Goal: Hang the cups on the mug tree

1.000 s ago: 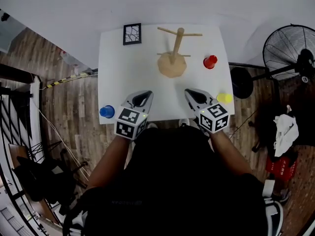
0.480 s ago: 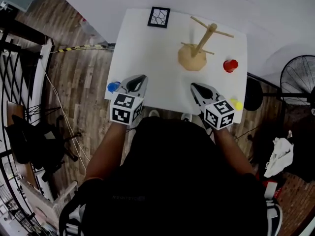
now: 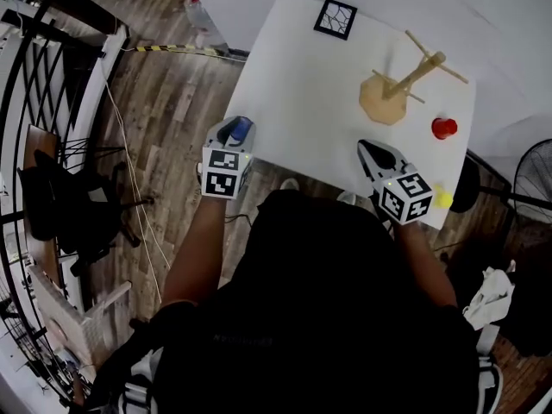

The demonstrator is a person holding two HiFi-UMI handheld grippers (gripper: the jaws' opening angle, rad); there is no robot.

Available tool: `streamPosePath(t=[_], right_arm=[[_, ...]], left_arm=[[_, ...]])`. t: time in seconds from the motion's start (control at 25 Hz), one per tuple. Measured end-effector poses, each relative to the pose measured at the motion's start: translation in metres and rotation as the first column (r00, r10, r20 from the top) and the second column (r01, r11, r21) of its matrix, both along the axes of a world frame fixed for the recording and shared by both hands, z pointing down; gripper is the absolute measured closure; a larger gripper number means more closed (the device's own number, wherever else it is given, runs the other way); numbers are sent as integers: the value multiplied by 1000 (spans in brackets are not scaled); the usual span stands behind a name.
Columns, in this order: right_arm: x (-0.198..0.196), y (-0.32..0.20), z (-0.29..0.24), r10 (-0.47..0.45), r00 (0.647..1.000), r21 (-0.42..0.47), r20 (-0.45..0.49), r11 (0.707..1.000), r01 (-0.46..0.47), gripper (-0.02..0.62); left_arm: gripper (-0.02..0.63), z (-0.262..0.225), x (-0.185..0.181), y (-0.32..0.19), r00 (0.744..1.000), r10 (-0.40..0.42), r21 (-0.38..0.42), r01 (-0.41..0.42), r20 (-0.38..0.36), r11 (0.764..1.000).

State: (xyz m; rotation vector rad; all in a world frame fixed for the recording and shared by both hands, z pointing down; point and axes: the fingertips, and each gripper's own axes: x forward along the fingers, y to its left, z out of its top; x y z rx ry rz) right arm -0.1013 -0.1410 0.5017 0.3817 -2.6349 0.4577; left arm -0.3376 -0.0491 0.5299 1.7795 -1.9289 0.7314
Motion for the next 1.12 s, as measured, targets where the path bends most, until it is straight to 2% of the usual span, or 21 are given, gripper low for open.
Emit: streamPosePath(t=[0.2, 0.48, 0.76, 1.12], right_arm=[[-3, 0, 0, 2, 1000, 5, -8, 1000, -2, 588], [3, -1, -3, 39, 999, 17, -28, 999, -38, 588], [12, 1, 1, 64, 997, 19, -34, 998, -63, 588], [18, 3, -3, 101, 995, 21, -26, 995, -100, 588]], left_arm=[[407, 30, -32, 16, 998, -49, -96, 54, 47, 994], [339, 73, -47, 17, 998, -55, -190, 56, 9, 980], [337, 94, -43, 17, 999, -32, -241, 30, -5, 970], [367, 90, -42, 13, 999, -20, -233, 10, -43, 972]])
